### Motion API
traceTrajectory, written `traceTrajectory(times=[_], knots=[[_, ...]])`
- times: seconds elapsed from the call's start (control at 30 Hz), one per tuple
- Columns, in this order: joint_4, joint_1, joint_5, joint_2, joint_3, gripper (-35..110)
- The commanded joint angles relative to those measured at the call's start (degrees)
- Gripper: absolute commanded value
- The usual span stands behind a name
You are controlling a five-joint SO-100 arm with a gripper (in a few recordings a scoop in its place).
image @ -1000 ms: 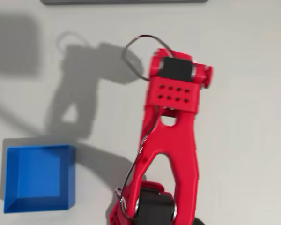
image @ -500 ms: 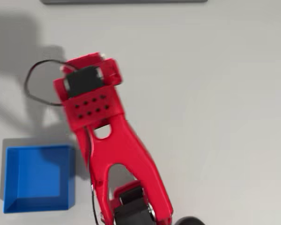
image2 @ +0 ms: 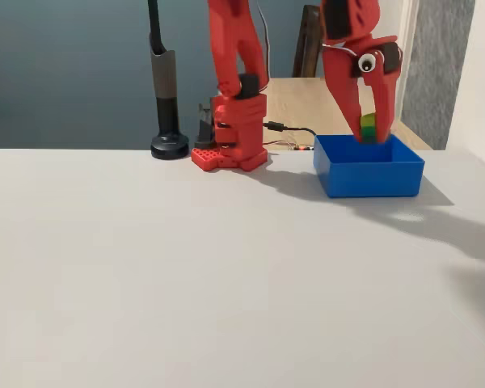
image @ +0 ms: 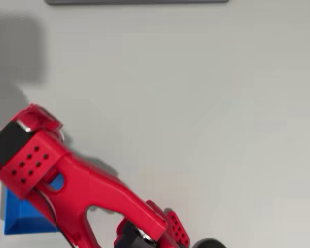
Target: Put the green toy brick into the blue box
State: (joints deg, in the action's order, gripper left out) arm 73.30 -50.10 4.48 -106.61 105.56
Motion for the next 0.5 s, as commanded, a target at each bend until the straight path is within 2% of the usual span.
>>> traceTrajectory(times=[0.0, 0.2, 0.47], knots=[[3.87, -6.33, 0.79, -4.66, -4.83, 0], [9.32, -12.39, 0.26, -4.66, -5.27, 0], [9.84, -15.82, -1.05, -4.66, -1.67, 0]])
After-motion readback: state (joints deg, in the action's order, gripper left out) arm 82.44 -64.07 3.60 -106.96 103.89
